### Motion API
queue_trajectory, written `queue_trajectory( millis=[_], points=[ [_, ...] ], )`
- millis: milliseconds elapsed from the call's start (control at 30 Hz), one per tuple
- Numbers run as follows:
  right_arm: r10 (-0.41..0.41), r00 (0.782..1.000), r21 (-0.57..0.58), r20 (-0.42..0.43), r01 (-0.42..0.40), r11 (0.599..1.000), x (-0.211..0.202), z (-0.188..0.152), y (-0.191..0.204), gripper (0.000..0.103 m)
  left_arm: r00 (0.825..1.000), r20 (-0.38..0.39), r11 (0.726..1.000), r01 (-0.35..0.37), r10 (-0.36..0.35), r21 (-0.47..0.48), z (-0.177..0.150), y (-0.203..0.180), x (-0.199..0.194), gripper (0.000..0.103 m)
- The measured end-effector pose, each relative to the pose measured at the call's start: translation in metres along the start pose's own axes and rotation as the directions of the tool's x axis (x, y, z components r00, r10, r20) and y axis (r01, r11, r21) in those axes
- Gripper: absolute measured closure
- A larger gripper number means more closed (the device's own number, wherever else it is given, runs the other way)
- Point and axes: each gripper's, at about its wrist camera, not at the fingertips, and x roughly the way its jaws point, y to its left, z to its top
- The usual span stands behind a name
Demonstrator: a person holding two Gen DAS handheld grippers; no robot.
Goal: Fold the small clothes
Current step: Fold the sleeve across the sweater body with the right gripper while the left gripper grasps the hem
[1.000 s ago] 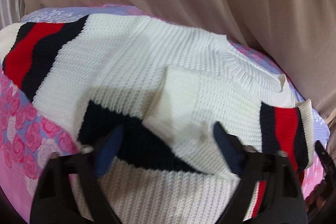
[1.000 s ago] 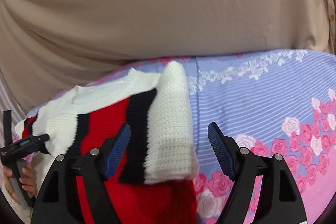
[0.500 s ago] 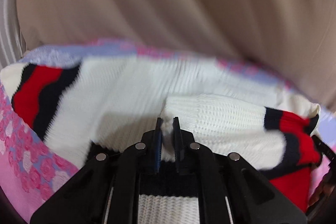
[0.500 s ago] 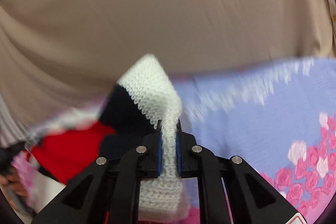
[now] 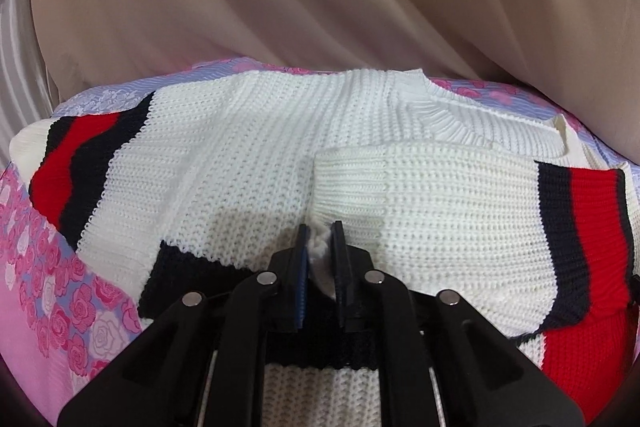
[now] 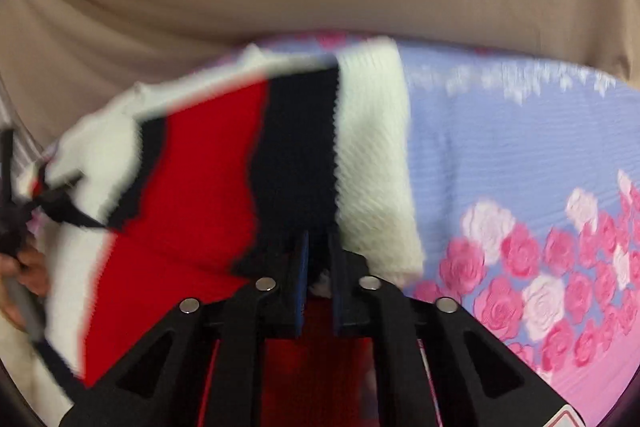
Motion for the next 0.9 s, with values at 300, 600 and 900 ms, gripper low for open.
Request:
queue_trajectory(
  millis=[300, 600, 900],
  points=[
    [-0.071, 0.986, 0.011, 0.148, 0.07, 0.997, -0.028, 0.088, 0.006, 0.037, 1.0, 0.002, 1.0, 0.022, -0.022, -0.022, -0.004, 0.008, 0.0, 0.089],
    [-0.06, 0.992, 0.141, 0.114, 0.043, 0.989, 0.018, 0.125, -0.04, 0.086, 0.999, 0.004, 0.999, 0.041, -0.041, -0.034, -0.004, 0.015, 0.0, 0.089],
    [-0.151, 0.98, 0.104, 0.134, 0.137, 0.985, -0.034, 0.122, -0.042, 0.088, 0.999, 0.001, 0.999, 0.036, -0.036, -0.026, -0.002, 0.014, 0.001, 0.088]
  ],
)
